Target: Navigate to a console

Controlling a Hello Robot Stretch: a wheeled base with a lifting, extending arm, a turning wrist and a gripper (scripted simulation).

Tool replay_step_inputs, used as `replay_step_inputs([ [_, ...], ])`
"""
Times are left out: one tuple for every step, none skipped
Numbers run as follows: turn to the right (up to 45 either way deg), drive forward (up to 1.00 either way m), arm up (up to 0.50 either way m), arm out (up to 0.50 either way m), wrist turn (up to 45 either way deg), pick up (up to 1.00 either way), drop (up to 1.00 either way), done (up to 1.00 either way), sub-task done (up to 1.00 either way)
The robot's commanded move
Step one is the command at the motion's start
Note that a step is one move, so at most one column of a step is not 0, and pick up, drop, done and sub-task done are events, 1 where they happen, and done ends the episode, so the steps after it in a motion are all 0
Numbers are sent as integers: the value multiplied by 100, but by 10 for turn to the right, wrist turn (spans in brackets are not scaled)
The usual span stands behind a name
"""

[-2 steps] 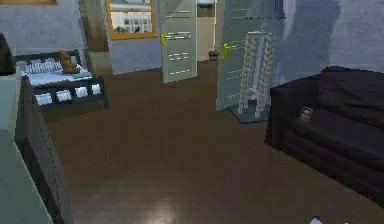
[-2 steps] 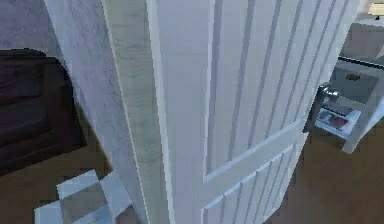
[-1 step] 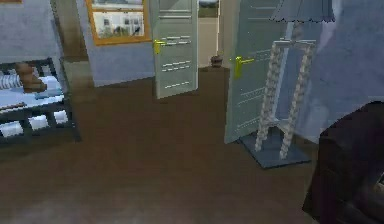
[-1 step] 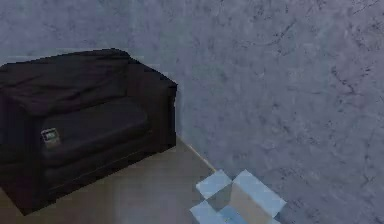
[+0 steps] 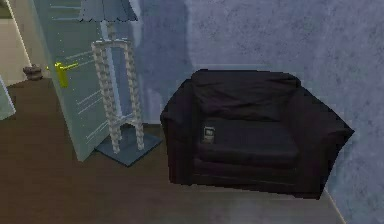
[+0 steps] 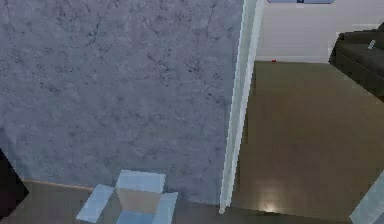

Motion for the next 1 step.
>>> replay_step_inputs([
  [150, 0, 0, 0, 0, 0, 0, 0, 0],
])
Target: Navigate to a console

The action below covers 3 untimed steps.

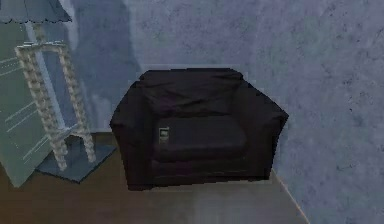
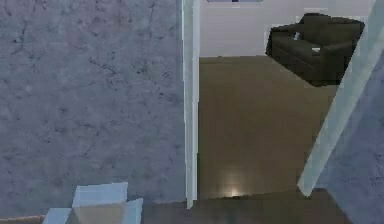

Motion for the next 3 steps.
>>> replay_step_inputs([
  [0, 80, 0, 0, 0, 0, 0, 0, 0],
  [-180, 0, 0, 0, 0, 0, 0, 0, 0],
  [0, 0, 0, 0, 0, 0, 0, 100, 0],
])
